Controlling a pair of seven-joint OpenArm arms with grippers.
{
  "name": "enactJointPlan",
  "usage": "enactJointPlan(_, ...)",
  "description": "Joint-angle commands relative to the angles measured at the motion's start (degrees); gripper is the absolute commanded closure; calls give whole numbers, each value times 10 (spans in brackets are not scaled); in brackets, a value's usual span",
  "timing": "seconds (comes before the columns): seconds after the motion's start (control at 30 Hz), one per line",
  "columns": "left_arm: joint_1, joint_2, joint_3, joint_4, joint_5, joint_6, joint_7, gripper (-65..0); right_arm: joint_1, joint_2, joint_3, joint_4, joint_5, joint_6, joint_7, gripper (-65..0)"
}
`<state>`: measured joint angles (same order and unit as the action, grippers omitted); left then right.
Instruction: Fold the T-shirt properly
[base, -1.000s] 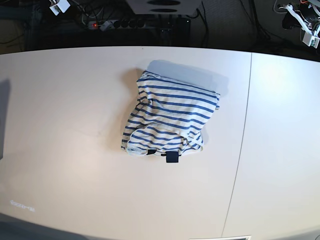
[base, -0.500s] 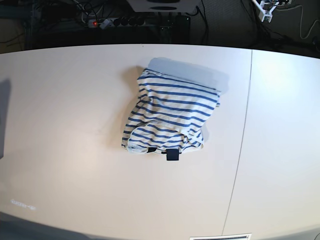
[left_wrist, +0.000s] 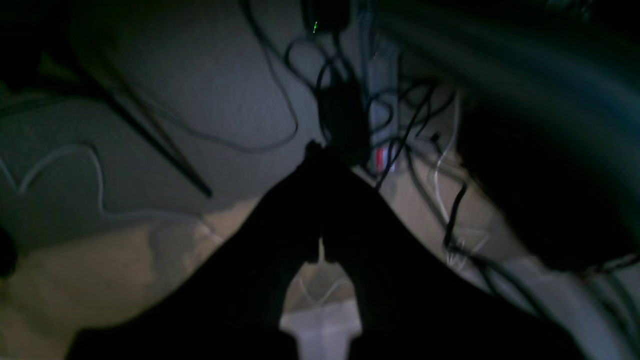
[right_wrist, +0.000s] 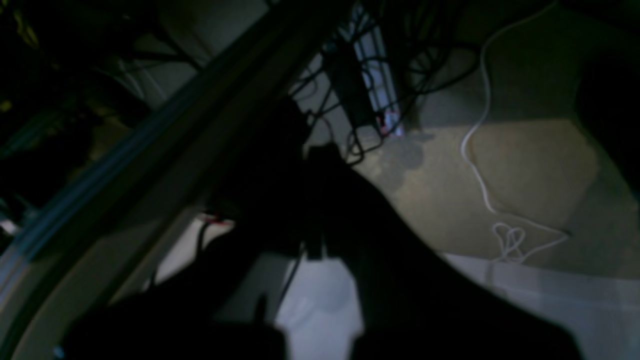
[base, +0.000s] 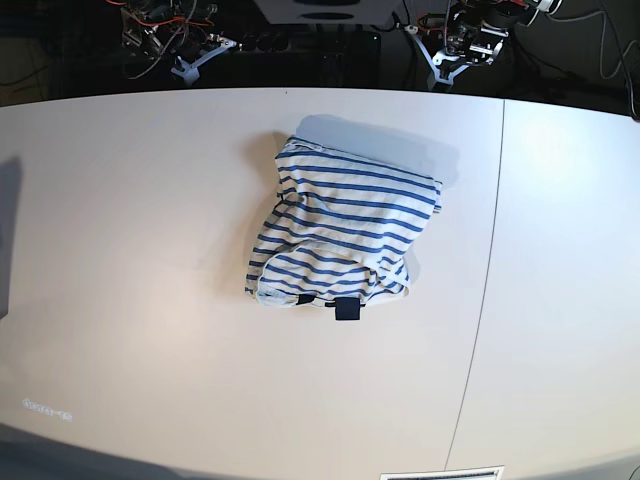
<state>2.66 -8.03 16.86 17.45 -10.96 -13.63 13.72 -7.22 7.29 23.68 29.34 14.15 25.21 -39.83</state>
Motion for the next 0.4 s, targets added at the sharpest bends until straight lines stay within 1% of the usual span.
enactJointPlan(0.0, 2, -4, 0, 1, 0, 6, 3, 0, 1, 2, 2, 2, 3, -34, -4, 0)
enactJointPlan(0.17, 2, -4, 0, 1, -10, 3, 29, 0, 0, -5, 2, 4, 24, -34, -5, 0)
enactJointPlan(0.37, 4, -4, 0, 1, -12, 3, 26, 0, 1, -21, 2, 17, 24, -32, -4, 0)
